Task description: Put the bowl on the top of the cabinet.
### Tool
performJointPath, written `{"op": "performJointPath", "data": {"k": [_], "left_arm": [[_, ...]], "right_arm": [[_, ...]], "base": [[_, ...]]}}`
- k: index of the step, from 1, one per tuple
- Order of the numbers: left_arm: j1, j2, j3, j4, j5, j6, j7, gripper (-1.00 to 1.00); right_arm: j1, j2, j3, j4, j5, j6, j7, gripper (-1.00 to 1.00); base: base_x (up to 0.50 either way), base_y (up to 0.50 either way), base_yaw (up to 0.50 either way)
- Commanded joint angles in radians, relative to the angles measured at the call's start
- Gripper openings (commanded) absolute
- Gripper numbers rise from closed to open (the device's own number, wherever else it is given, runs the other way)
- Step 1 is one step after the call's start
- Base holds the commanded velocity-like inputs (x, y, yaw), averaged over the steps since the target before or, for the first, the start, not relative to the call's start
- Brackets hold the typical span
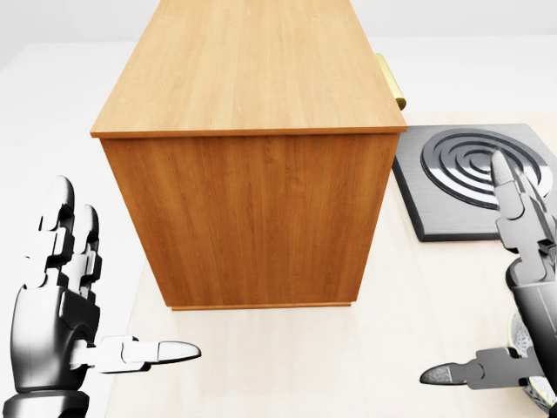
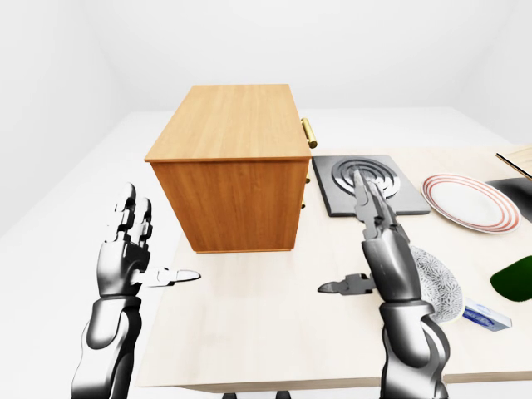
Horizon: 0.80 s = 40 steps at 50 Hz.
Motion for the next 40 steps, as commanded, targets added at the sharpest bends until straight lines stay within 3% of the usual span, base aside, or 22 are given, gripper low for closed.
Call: {"op": "performJointPath", "data": {"k": [1,20,40], "left_arm": [[0.0,0.0,-0.001,0.005,0.003,0.0,0.002,1.0],[-0.01,0.001,0.005,0.015,0.003,0.0,0.014,1.0],[-0.01,0.001,0.003,0.027,0.007,0.0,0.015,1.0]], "right_arm": [[0.057,0.023,-0.086,0.018,-0.01,0.0,0.054,1.0],[0.147,0.062,-0.186,0.109,-0.03,0.0,0.115,1.0],[0.155,0.076,-0.259,0.1,-0.019,0.0,0.184,1.0]], "base": [[0.0,0.0,0.0],[0.0,0.0,0.0],[0.0,0.0,0.0]]}}
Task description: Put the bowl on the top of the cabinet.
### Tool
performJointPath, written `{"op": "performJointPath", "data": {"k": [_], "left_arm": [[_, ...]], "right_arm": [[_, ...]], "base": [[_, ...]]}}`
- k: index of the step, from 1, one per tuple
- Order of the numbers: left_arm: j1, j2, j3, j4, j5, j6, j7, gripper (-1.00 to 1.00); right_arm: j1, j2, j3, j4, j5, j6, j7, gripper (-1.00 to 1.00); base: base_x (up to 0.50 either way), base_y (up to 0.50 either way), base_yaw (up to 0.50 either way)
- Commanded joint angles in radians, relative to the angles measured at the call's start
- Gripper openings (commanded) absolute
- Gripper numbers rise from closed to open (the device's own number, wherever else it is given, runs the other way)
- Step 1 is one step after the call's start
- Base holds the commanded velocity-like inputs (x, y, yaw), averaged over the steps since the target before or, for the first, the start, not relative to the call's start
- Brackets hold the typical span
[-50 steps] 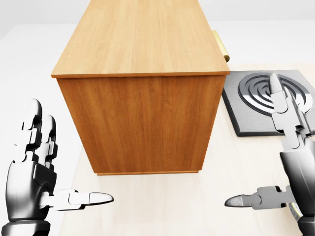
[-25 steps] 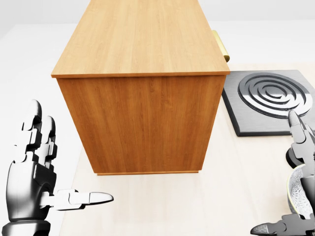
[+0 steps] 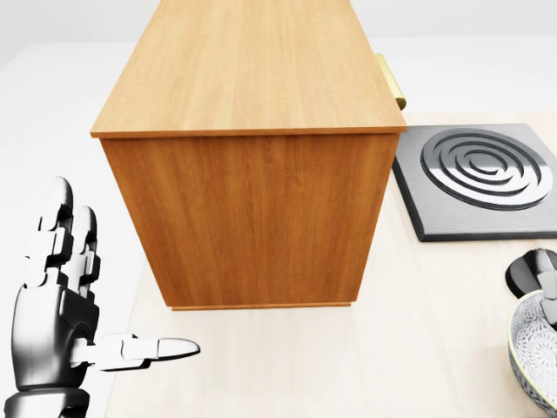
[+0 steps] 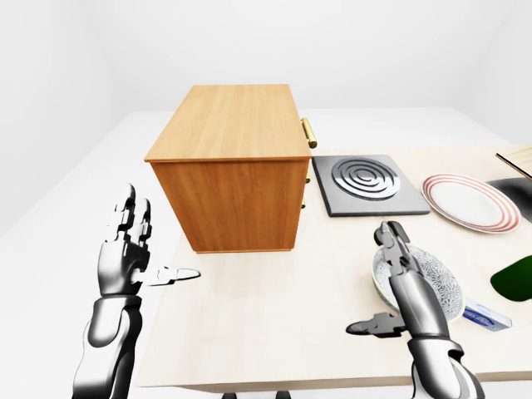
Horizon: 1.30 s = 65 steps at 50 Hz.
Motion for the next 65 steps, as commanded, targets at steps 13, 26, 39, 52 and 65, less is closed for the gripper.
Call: {"op": "performJointPath", "data": {"k": [13,26,39,52,65], "left_arm": [[0.002,0.0,-0.005,0.018,0.004,0.0,-0.004,1.0],[0.007,-0.001,-0.008,0.008,0.005,0.0,-0.006,1.0],[0.007,-0.001,-0.008,0.009,0.006,0.0,-0.007,1.0],[-0.002,0.0,-0.004,0.028,0.005,0.0,-0.003,1.0],[-0.001,0.0,-0.005,0.019,0.006,0.0,-0.003,1.0]], "right_arm": [[0.001,0.002,-0.083,0.02,0.008,0.0,0.058,1.0],[0.01,-0.012,-0.085,0.097,-0.043,0.0,0.032,1.0],[0.012,-0.03,-0.081,0.162,-0.087,0.0,0.007,1.0],[0.012,-0.049,-0.053,0.221,-0.126,0.0,-0.031,1.0],[0.004,-0.072,-0.028,0.284,-0.16,0.0,-0.078,1.0]], "base": [[0.0,0.0,0.0],[0.0,0.0,0.0],[0.0,0.0,0.0],[0.0,0.0,0.0],[0.0,0.0,0.0]]}}
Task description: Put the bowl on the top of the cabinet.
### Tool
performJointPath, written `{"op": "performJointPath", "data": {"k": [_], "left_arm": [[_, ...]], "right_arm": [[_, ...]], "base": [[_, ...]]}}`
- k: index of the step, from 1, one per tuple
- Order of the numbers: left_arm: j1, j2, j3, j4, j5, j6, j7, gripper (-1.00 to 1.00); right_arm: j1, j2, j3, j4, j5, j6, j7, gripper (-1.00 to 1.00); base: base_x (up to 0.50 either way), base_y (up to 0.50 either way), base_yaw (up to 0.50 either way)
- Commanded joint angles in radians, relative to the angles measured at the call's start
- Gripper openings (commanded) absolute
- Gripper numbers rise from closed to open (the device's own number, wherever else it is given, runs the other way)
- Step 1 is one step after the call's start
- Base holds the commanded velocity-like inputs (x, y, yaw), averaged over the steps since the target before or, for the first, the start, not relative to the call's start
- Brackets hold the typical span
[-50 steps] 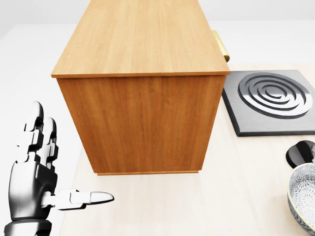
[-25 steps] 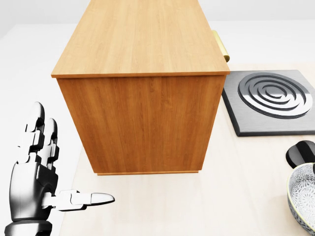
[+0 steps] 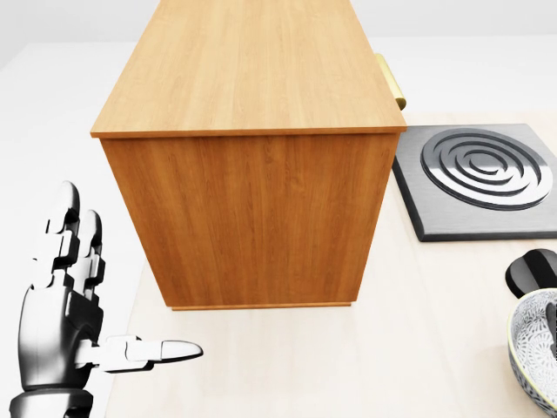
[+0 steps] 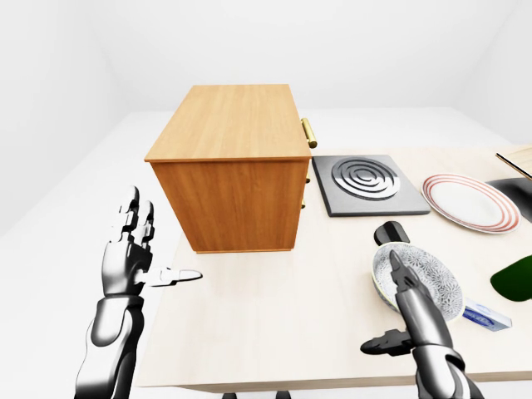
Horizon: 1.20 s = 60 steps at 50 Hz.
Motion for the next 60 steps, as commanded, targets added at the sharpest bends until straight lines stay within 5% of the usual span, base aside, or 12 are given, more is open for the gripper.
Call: {"op": "performJointPath", "data": {"k": [1,37,38,39,60], "left_arm": [[0.0,0.0,0.0,-0.003,0.0,0.0,0.0,1.0],[-0.003,0.0,0.0,0.005,0.001,0.0,-0.001,1.0],[-0.003,0.0,0.0,0.006,0.001,0.0,-0.001,1.0],[-0.003,0.001,0.001,0.007,0.0,0.0,0.0,1.0],[0.002,0.0,-0.005,0.004,0.002,0.0,-0.005,1.0]], "right_arm": [[-0.003,-0.02,0.02,0.054,-0.028,0.0,-0.038,1.0],[-0.003,-0.098,0.061,0.252,-0.103,0.0,-0.086,1.0],[-0.001,-0.098,0.062,0.253,-0.105,0.0,-0.086,0.3],[0.001,-0.096,0.061,0.248,-0.1,0.0,-0.084,-0.96],[0.02,-0.066,0.043,0.207,-0.084,0.0,-0.037,-1.0]], "base": [[0.0,0.0,0.0],[0.0,0.0,0.0],[0.0,0.0,0.0],[0.0,0.0,0.0],[0.0,0.0,0.0]]}}
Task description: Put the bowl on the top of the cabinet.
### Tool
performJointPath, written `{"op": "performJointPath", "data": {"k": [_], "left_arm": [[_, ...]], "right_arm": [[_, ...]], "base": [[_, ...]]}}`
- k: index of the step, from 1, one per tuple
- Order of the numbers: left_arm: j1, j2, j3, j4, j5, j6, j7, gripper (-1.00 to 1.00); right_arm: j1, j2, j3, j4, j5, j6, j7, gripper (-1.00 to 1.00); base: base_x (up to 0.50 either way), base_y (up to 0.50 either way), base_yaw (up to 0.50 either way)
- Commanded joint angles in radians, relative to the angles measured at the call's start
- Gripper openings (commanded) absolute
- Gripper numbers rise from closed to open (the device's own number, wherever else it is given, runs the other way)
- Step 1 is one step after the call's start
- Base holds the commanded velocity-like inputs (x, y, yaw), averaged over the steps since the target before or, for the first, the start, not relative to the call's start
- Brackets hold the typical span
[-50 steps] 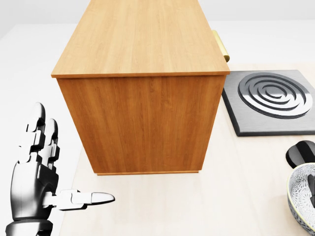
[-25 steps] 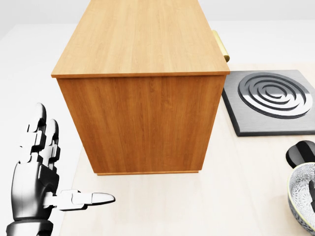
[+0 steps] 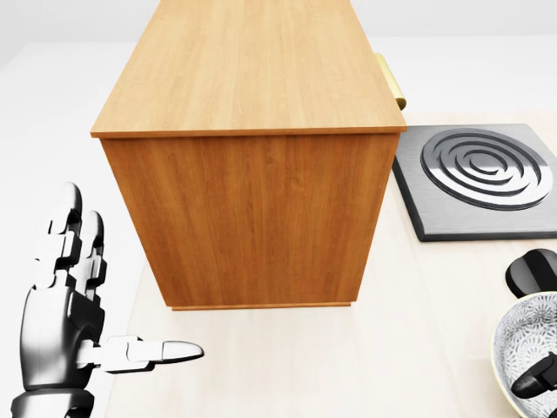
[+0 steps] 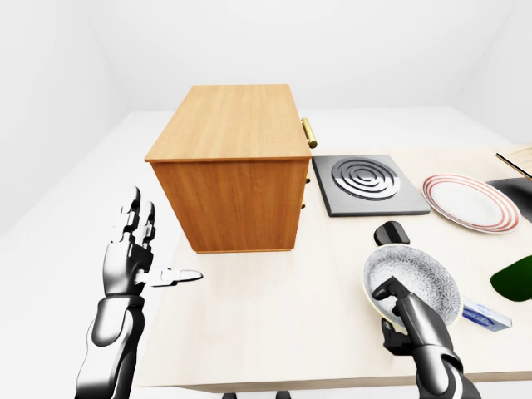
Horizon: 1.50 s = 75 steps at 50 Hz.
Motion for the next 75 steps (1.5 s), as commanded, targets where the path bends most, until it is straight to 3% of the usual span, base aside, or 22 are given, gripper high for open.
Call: {"op": "performJointPath", "data": {"k": [1,9,22,36,44,48,52,56,60,65,75], "left_arm": [[0.001,0.0,-0.003,0.001,0.001,0.0,-0.003,1.0],[0.0,0.0,-0.003,0.0,0.001,0.0,-0.003,1.0],[-0.002,0.0,-0.003,0.004,0.001,0.0,-0.004,1.0],[-0.006,0.0,-0.001,0.005,0.0,0.0,0.001,1.0],[-0.006,0.0,-0.003,0.014,0.0,0.0,-0.002,1.0],[-0.003,0.0,-0.004,0.011,0.0,0.0,-0.004,1.0],[-0.003,0.0,-0.003,0.009,-0.001,0.0,-0.005,1.0],[-0.005,0.0,-0.004,0.012,-0.001,0.0,-0.006,1.0],[-0.007,0.001,-0.003,0.017,-0.001,0.0,-0.005,1.0],[-0.006,0.001,-0.005,0.012,-0.001,0.0,-0.006,1.0],[-0.006,0.0,-0.006,0.019,0.0,0.0,-0.007,1.0]], "right_arm": [[0.028,0.021,0.007,0.027,-0.005,0.0,0.051,-1.0],[0.03,0.036,-0.011,-0.059,0.011,0.0,0.088,-1.0],[-0.024,0.075,-0.103,-0.417,0.162,0.0,0.34,-1.0],[-0.165,-0.036,-0.152,-0.605,0.243,0.0,0.34,-1.0],[-0.31,-0.188,-0.115,-0.51,0.21,0.0,0.34,-1.0],[-0.413,-0.288,-0.068,-0.412,0.195,0.066,0.34,-1.0],[-0.489,-0.36,-0.024,-0.324,0.193,0.107,0.34,-1.0],[-0.619,-0.444,0.064,-0.1,0.167,0.086,0.307,-1.0],[-0.699,-0.495,0.108,-0.013,0.164,0.102,0.279,-1.0],[-0.776,-0.533,0.157,0.17,0.151,0.057,0.191,-1.0],[-0.944,-0.586,0.24,0.461,0.147,0.0,0.084,-1.0]], "base": [[0.0,0.0,0.0],[0.0,0.0,0.0],[0.0,0.0,0.0],[0.0,0.0,0.0],[0.0,0.0,0.0],[0.0,0.0,0.0],[0.0,0.0,0.0],[0.0,0.0,0.0],[0.0,0.0,0.0],[0.0,0.0,0.0],[0.0,0.0,0.0]]}}
